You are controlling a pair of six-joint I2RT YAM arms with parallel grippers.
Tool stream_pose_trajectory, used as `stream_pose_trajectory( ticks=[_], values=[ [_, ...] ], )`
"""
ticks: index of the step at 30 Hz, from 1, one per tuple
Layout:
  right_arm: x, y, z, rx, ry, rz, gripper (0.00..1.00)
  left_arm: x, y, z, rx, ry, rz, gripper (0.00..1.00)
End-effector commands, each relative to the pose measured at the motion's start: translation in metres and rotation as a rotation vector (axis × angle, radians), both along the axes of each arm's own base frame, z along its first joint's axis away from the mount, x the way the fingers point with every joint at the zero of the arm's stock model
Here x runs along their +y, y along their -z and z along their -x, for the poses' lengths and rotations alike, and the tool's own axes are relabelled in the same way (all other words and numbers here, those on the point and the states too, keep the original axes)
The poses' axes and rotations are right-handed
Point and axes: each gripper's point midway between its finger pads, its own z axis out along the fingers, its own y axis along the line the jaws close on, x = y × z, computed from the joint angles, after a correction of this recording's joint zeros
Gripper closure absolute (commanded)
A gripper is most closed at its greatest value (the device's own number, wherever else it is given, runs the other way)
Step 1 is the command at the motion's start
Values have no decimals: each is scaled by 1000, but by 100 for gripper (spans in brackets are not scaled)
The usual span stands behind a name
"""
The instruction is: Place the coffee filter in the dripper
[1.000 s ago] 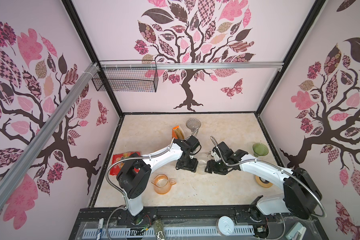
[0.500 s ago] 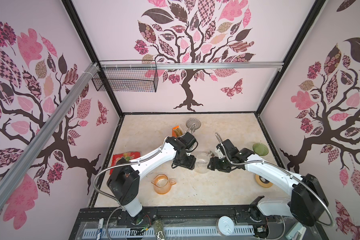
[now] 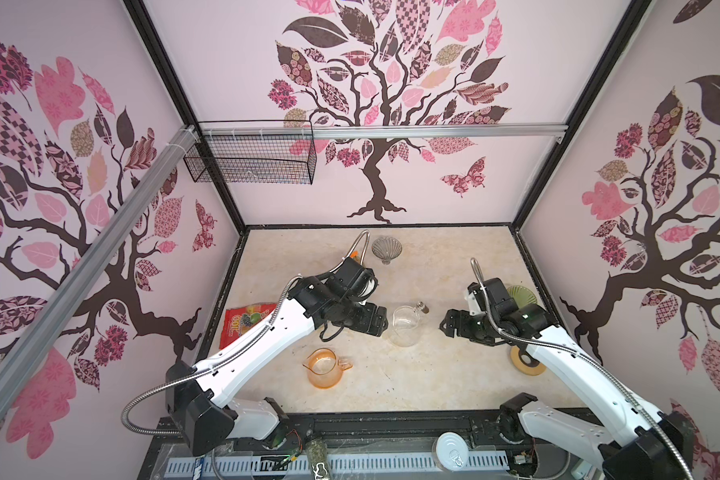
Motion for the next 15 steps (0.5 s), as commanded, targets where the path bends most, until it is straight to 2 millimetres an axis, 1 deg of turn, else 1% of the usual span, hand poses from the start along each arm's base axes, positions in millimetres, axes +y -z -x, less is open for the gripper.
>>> stream_pose_trajectory(
  ticks=[1, 3, 5, 7, 9, 11, 15],
  values=[
    [-3, -9, 3, -4, 11, 3, 4, 12, -13, -1, -29, -72, 17, 2],
    [-3, -11, 2, -13, 17, -6, 0, 22, -18, -3, -51, -114, 25, 2],
    [-1, -11, 2, -9, 16, -15, 0, 32, -20, -5, -37, -164, 49, 2],
    [2, -11, 2, -3, 9, -28, 0, 49, -18, -10, 6, -256, 90, 2],
    [4, -14, 1, -5, 4, -40, 0, 71, -16, -19, 40, -366, 148, 2],
    [6, -19, -1, -16, 3, -46, 0, 91, -15, -26, 14, -439, 116, 2],
    [14, -31, -5, -29, -8, -87, 0, 101, -15, -41, 20, -510, 145, 2]
  ],
)
